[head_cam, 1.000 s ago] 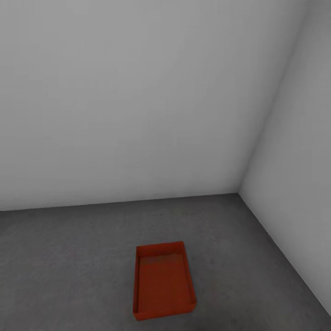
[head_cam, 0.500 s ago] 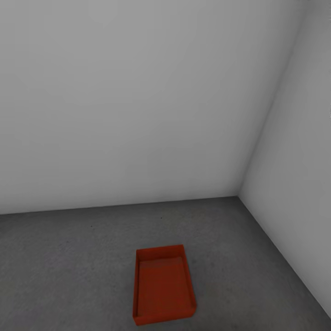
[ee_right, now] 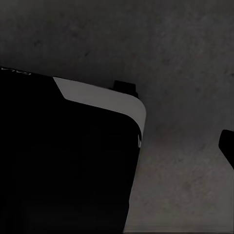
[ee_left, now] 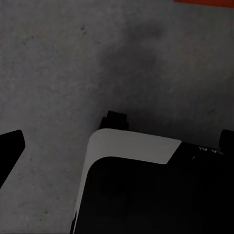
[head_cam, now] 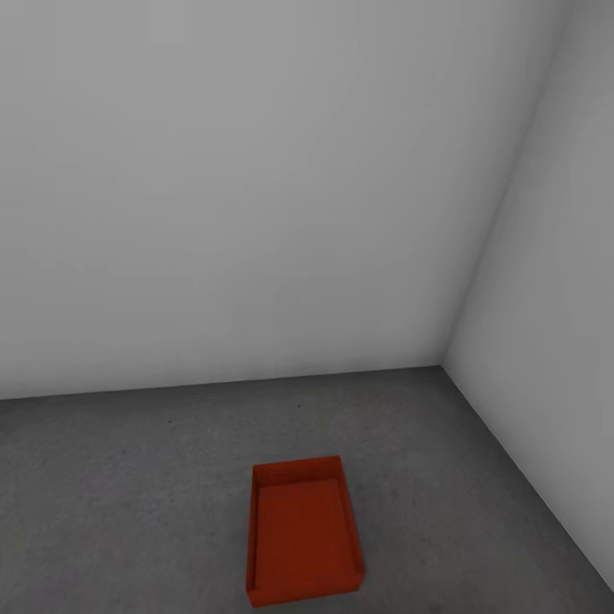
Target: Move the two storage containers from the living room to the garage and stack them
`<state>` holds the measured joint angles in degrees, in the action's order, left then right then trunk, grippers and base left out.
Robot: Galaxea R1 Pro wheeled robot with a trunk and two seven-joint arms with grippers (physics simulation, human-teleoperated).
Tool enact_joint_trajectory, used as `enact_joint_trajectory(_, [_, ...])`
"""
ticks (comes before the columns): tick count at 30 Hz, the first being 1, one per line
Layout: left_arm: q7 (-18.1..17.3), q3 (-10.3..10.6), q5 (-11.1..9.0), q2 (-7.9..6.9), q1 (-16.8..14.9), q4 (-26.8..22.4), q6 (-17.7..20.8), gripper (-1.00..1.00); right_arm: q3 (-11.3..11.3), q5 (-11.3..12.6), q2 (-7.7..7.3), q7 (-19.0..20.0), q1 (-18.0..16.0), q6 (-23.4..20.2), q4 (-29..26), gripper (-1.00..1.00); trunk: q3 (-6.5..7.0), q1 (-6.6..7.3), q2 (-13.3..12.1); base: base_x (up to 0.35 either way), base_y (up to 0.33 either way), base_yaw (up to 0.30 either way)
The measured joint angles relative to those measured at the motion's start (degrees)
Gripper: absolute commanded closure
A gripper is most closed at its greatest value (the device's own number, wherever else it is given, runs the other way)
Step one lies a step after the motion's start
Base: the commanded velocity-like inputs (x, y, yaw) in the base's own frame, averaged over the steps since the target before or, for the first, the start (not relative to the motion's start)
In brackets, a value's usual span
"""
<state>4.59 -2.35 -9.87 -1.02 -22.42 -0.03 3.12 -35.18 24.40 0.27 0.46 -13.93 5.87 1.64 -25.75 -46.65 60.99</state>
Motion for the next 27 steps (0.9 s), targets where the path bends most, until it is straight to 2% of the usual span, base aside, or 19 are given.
enact_joint_trajectory(12, [-0.29, 0.00, 0.06, -0.08, 0.05, 0.03, 0.55, -1.00, -0.09, -0.31, -0.03, 2.51, 0.71, -0.86, 0.03, -1.00, 0.00, 0.00, 0.00, 0.000, 0.000, 0.000])
enact_joint_trajectory(27, [-0.12, 0.03, 0.04, 0.02, 0.01, -0.04, -0.23, -1.00, -0.08, -0.22, 0.05, 1.86, 0.70, -0.65, -0.05, -1.00, 0.00, 0.00, 0.00, 0.000, 0.000, 0.000])
